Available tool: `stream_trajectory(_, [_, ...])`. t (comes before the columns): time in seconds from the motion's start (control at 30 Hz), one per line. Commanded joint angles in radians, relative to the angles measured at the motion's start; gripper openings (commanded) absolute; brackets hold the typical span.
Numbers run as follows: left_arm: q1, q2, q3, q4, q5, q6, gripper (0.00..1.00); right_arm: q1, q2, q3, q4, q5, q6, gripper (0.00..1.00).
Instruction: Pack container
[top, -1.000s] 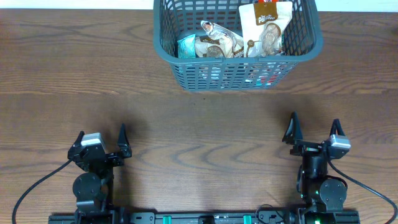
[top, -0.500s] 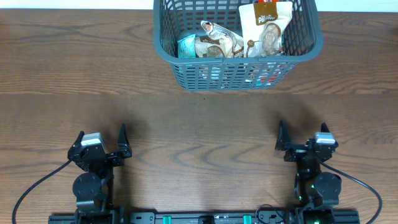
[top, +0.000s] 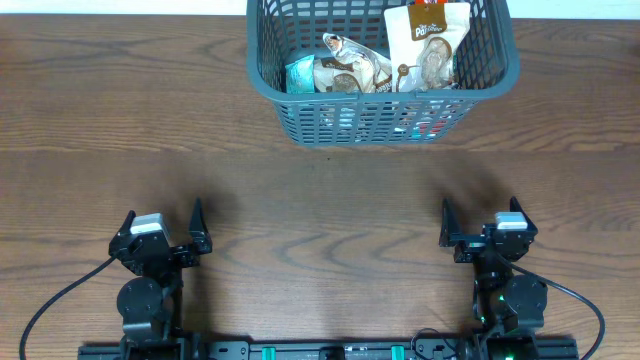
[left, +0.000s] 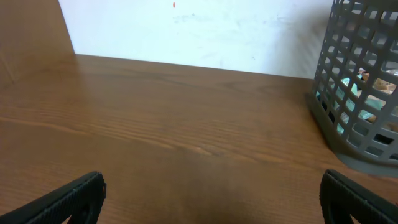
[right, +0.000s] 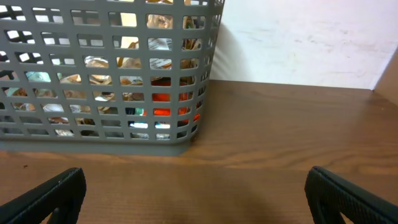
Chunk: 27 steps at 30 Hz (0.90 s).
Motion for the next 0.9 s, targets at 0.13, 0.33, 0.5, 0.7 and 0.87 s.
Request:
stream_trajectory(0.13, [0.003,-0.006,-0.03,-0.01,-0.001,0.017,0.99,0.008,-0.029,-0.003,-0.004,-0.011,-0.018,0.99])
stream_trajectory(0.33, [0.003,-0.006,-0.03,-0.01,-0.001,0.017,0.99,0.009,-0.029,-0.003,-0.004,-0.011,-0.018,0.99])
stream_trajectory(0.5, [0.003,-0.006,-0.03,-0.01,-0.001,0.017,0.99,0.008,-0.029,-0.003,-0.004,-0.011,-0.018,0.99])
stream_trajectory(0.7, [0.003,-0.006,-0.03,-0.01,-0.001,0.017,0.99,0.008,-0.029,-0.003,-0.004,-0.011,-0.018,0.99])
stream_trajectory(0.87, [0.003,-0.006,-0.03,-0.01,-0.001,0.017,0.99,0.008,-0.029,-0.003,-0.004,-0.011,-0.018,0.99])
